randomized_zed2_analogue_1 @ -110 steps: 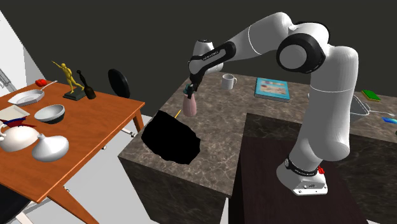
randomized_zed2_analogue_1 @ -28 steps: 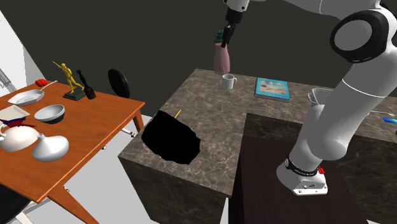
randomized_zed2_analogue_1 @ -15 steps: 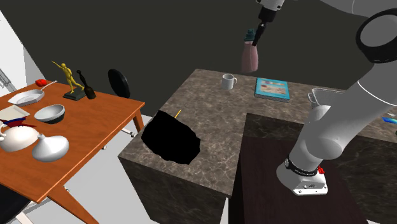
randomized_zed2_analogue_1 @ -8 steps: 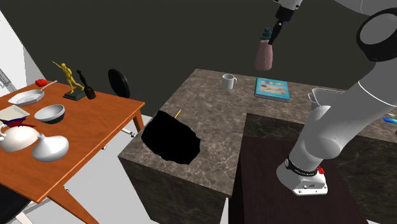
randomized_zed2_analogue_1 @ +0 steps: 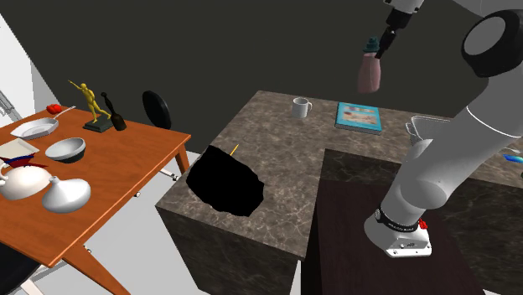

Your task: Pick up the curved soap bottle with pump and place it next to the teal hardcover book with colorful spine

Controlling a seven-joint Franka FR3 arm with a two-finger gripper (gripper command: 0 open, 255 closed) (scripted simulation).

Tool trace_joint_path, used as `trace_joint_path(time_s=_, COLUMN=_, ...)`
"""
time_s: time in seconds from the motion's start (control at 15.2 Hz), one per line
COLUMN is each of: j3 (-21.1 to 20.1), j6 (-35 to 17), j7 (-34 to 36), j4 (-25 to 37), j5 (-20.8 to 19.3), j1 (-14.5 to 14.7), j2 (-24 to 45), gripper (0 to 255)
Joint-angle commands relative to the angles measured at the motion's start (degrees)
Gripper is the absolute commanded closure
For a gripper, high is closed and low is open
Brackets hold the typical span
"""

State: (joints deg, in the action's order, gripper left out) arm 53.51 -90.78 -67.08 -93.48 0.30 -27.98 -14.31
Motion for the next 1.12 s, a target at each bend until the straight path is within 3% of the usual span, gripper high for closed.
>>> trace_joint_path(time_s=0.0, j3=0.5, j6=-1.0, j7=-0.9, j4=-1.2, j5=-0.2, j1=-0.3, j2=-0.3, gripper=255)
trace_joint_path(time_s=1.06, j3=-0.6, j6=-13.3, j7=-0.6, j4=-16.2, j5=-3.0, j1=-2.0, j2=-4.0, gripper=255)
